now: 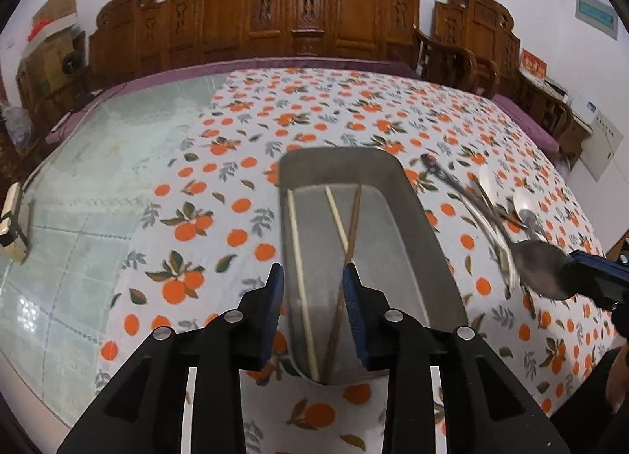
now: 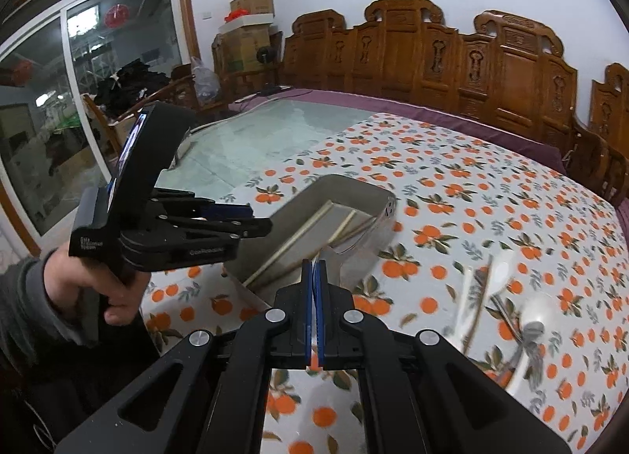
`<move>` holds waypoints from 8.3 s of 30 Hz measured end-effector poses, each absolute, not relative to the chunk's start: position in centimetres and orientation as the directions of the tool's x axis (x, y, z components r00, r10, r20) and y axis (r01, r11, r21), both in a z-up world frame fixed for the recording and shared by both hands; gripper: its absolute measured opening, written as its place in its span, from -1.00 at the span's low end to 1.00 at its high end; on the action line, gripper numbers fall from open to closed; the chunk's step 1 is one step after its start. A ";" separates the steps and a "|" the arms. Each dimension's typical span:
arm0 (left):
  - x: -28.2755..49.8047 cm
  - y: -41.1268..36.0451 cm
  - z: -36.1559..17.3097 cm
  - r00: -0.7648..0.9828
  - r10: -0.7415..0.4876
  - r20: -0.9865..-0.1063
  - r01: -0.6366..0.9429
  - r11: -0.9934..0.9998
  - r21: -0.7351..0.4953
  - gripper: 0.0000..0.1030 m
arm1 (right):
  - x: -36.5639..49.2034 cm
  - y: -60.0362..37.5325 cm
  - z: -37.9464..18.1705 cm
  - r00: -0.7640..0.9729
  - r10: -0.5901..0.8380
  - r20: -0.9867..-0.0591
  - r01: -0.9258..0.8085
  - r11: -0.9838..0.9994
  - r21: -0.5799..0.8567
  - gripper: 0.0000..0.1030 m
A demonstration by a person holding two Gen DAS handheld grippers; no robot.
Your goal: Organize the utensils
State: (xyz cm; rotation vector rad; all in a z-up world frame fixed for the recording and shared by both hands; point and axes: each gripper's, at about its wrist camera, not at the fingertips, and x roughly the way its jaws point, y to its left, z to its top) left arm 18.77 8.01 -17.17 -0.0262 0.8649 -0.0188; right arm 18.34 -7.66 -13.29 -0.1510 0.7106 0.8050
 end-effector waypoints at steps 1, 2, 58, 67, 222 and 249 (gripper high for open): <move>18.8 8.2 -17.0 0.652 -0.026 -0.758 0.004 1.000 -0.030 -0.43 | 18.7 -7.1 -13.4 0.474 0.609 -0.636 -0.708 0.693 0.136 -0.96; 18.7 8.6 -16.7 0.658 -0.028 -0.752 0.001 0.999 -0.037 -0.43 | 19.0 -6.6 -13.5 0.470 0.611 -0.637 -0.711 0.690 0.137 -0.96; 13.2 0.4 -11.7 0.757 -0.068 -0.650 0.117 0.993 0.032 0.37 | 19.4 -24.0 -13.2 0.633 0.327 -0.702 -0.382 0.920 0.084 -0.36; 14.3 -4.5 -12.7 0.716 -0.124 -0.687 0.206 0.978 0.038 0.38 | 23.0 -24.0 -18.6 0.584 0.304 -0.752 -0.349 0.931 0.105 -0.36; 18.5 -4.4 -14.7 0.584 -0.187 -0.790 0.307 0.952 0.001 -0.97 | 23.8 -18.7 -17.3 0.516 0.538 -0.666 -0.463 0.830 0.312 -0.96; 21.8 3.7 -19.9 0.476 -0.153 -0.866 0.173 0.982 -0.078 -0.93 | 22.5 -15.9 -17.7 0.473 0.553 -0.686 -0.519 0.804 0.290 -0.96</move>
